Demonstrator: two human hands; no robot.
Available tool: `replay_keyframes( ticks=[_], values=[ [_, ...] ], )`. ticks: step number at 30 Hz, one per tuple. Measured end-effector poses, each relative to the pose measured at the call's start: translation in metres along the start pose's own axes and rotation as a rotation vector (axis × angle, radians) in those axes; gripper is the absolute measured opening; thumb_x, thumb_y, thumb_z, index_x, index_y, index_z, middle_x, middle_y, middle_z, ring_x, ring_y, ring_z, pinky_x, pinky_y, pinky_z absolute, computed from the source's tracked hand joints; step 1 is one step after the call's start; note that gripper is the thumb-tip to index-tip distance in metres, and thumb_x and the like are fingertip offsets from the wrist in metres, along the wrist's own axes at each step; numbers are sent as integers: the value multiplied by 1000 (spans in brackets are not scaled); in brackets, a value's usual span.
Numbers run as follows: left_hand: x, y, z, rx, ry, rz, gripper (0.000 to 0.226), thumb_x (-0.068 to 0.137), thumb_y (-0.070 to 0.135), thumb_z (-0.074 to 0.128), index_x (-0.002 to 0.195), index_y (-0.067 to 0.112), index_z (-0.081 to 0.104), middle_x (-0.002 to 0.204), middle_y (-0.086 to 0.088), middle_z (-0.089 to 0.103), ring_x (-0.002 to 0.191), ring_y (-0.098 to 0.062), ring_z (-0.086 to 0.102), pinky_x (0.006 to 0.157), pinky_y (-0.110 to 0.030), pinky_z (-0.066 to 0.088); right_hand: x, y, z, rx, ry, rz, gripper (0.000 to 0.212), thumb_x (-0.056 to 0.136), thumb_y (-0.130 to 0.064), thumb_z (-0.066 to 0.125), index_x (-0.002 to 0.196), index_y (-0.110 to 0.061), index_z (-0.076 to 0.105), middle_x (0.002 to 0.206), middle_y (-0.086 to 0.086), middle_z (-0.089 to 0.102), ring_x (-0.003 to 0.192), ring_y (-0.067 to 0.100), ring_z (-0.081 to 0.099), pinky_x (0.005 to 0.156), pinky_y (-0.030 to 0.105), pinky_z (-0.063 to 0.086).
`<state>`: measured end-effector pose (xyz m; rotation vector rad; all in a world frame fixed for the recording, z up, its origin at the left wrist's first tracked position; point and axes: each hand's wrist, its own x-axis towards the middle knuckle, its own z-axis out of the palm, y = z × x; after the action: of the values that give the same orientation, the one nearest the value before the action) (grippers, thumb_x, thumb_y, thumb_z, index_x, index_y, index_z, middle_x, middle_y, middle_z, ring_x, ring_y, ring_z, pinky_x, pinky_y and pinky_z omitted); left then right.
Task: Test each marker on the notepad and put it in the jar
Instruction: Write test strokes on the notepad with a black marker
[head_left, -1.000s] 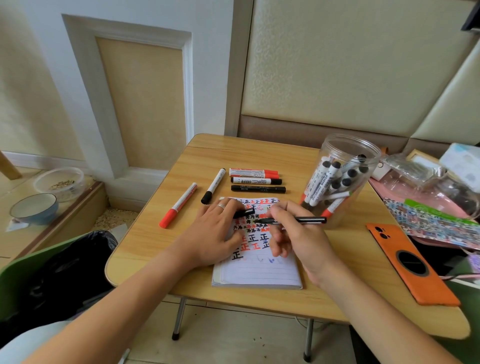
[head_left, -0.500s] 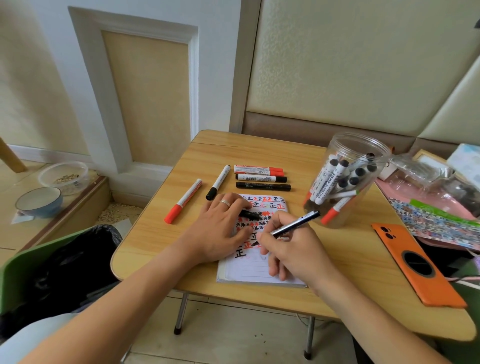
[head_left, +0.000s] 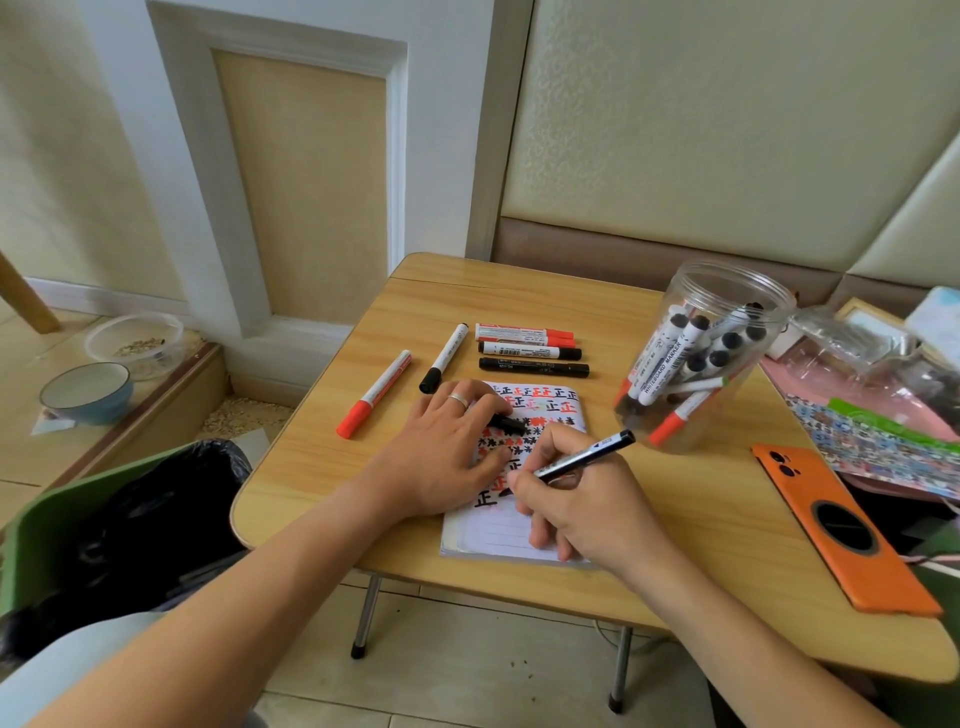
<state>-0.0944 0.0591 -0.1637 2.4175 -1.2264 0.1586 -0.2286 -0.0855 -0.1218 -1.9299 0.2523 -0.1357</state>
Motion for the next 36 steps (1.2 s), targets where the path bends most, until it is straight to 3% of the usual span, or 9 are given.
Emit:
replay_keyframes(
  ticks=[11,18,36],
  values=[
    [0,-1,2,7,10,6,53,92,58,34,137,32,43,142,8,38,131,-10,29,106,-33,25,4,5,-1,1,40,35,18,93,-8,69,83,-7,53,62,26,66,33,21,53,36,22,38],
    [0,-1,2,7,12,10,52,92,59,33,136,32,44,141,8,39,131,-9,30,105,-33,25,1,3,-1,0,12,11,20,95,-7,68,84,-4,52,61,16,65,32,11,52,38,23,38],
    [1,-1,2,14,-1,4,60,88,62,27,137,33,43,143,8,39,134,-11,30,107,-35,27,3,6,-3,-26,14,32,19,94,-8,68,82,-7,54,61,18,65,34,16,54,38,22,38]
  ],
)
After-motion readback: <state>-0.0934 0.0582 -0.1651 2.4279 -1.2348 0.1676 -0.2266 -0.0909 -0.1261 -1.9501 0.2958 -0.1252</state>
